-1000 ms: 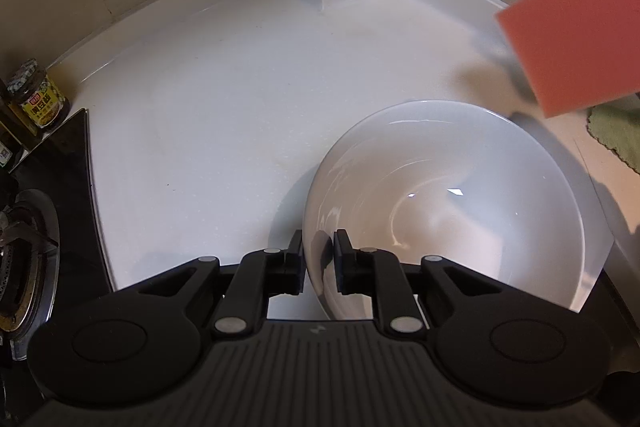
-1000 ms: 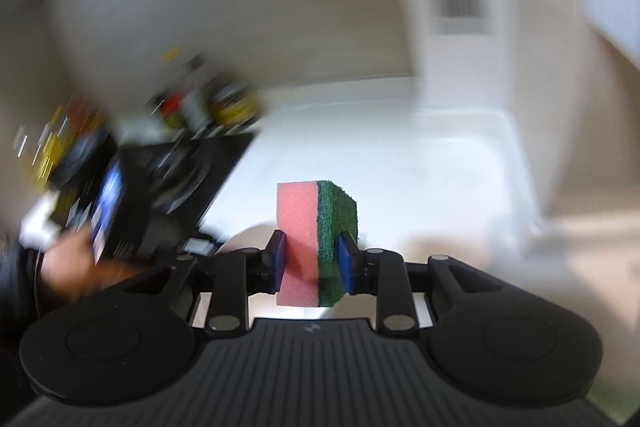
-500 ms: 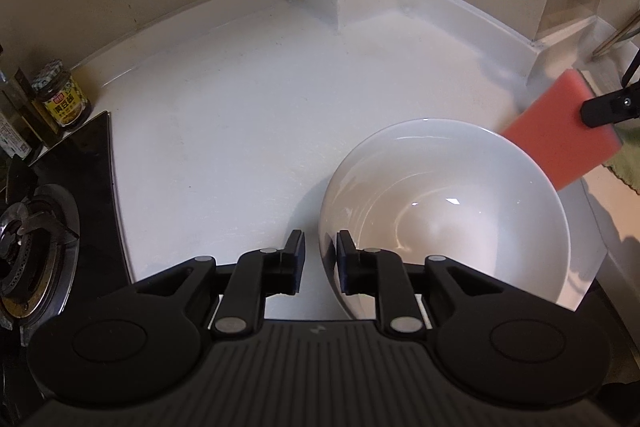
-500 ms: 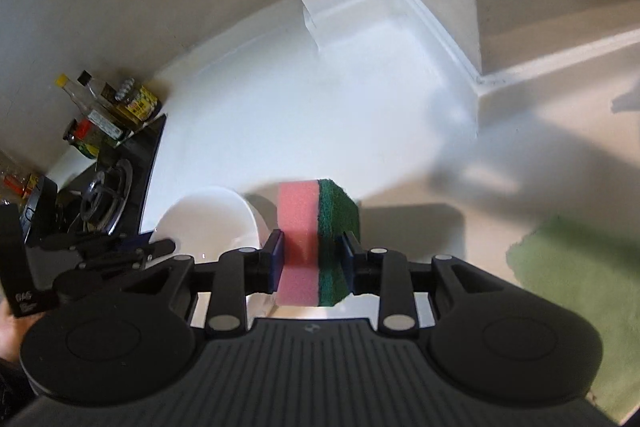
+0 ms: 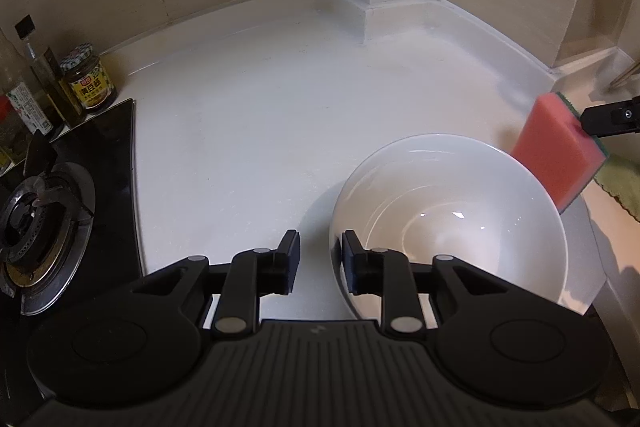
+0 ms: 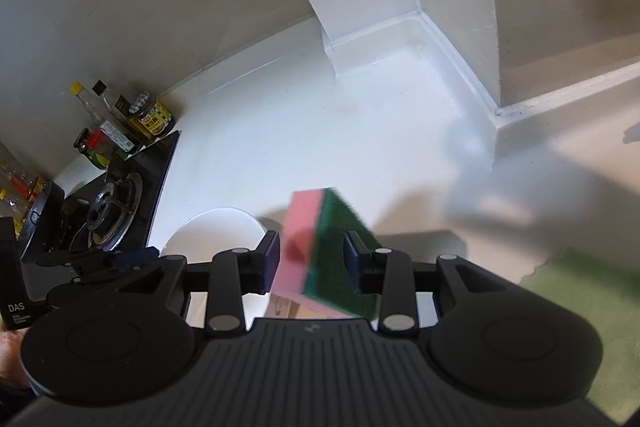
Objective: Clean bowl
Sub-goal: 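Lift the sponge out of the bowl with the right gripper, then lower the bowl onto the counter and open the left gripper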
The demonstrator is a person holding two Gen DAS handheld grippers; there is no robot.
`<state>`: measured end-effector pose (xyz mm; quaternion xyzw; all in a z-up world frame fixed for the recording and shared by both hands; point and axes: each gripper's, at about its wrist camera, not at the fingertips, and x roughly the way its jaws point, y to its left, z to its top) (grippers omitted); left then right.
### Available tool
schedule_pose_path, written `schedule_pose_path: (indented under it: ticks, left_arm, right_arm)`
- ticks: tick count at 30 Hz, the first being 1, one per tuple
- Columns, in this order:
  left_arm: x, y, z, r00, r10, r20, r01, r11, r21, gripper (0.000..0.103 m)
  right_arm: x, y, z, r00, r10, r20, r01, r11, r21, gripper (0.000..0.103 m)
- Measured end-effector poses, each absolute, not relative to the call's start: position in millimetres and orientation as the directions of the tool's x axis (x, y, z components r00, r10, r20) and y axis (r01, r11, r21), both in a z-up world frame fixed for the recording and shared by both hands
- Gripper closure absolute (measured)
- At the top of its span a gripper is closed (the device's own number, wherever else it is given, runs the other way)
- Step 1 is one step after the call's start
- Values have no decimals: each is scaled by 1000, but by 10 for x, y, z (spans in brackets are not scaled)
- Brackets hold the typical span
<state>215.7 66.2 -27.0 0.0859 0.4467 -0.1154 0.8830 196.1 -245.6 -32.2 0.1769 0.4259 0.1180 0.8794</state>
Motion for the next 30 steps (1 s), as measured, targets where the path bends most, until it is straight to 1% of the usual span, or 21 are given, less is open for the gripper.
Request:
schedule_pose_path:
  ticks: [6,10,14,16,19,22,26,27,30]
  left_arm:
    - [2157,642,-245,577,-105,-810,254,966,56,73]
    - [2108,610,-214,603,-72,-794,217,973,76,73]
    - [1982,597,-149,653,-22,-757,129,988,83,73]
    - [1911,601,-117,667,13,-745,74,994,83,74]
    - [1759,632,-31,691,41,-722,-17,999,40,74]
    - [1576,617,109,732,74,-677,-81,996,22,73]
    - [1447,621,294,771,59,-635,-99,995,-28,72]
    - [1398,615,345,787,33,-616,-78,996,-47,72]
    - [1332,624,401,800,-26,-599,-33,996,-88,72]
  right_arm:
    - [1885,-2508,-293,647,380,-661,-83,897,434,73]
    - [1775,-2562,-190,713,402,-575,-110,873,474,73]
    - [1701,-2592,-151,749,441,-495,-185,856,483,73]
    - [1697,-2606,-160,751,446,-486,-210,861,464,73]
    - [1694,-2637,-203,747,468,-472,-244,853,461,73]
    - [1681,-2674,-249,743,478,-468,-253,848,465,73]
    - [1562,-2707,-248,747,475,-465,-242,846,476,73]
    - [1513,-2710,-238,752,471,-461,-241,847,474,73]
    - [1316,-2689,-175,779,437,-450,-222,863,454,73]
